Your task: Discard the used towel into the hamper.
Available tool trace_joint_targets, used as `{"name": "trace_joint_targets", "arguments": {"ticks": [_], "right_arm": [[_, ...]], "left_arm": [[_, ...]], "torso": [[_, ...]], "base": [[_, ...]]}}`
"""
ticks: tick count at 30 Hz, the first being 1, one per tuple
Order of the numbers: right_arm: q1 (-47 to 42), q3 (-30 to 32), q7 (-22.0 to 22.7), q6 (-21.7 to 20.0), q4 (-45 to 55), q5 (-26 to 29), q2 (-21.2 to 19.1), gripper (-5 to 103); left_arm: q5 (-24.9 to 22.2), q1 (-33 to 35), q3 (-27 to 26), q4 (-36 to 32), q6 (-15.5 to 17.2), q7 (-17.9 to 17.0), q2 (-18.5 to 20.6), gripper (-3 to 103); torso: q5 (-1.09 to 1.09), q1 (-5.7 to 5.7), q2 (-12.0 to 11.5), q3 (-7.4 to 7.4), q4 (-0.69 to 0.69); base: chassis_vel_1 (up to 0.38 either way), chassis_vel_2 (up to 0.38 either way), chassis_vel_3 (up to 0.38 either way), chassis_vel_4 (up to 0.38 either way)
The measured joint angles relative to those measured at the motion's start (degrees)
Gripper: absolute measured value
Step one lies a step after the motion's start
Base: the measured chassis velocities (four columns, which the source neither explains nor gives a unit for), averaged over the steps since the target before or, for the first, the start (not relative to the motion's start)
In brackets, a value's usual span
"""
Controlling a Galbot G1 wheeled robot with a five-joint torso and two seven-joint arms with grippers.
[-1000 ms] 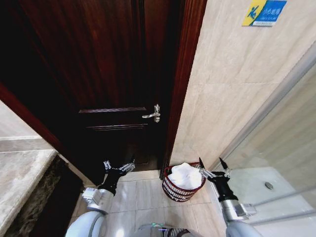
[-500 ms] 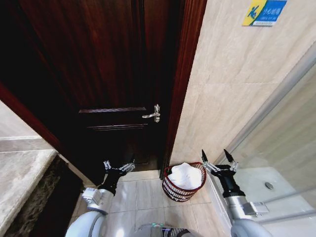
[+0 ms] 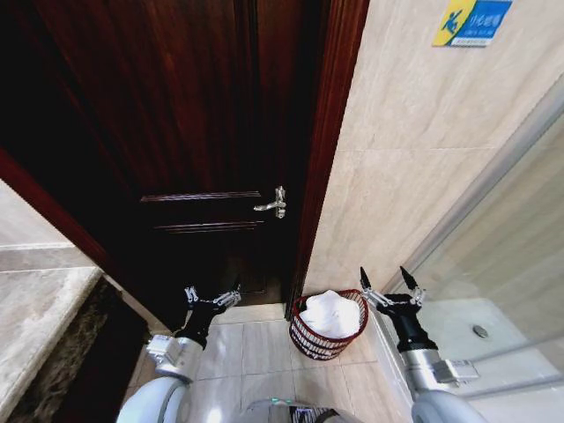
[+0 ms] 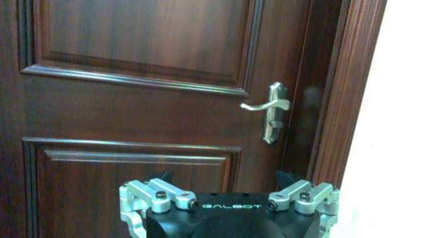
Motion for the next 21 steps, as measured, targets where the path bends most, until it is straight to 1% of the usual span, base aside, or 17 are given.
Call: {"name": "trace_joint_targets", "arguments": {"ticks": [21], "right_arm": [[0.0,0.0,0.0,0.0,-0.2,0.0,0.0,100]], "left_arm": [[0.0,0.0,0.0,0.0,0.0,0.0,0.0,100]], "torso": [[0.00,0.00,0.0,0.00,0.00]], "base": [[0.000,0.000,0.000,0.000]]}}
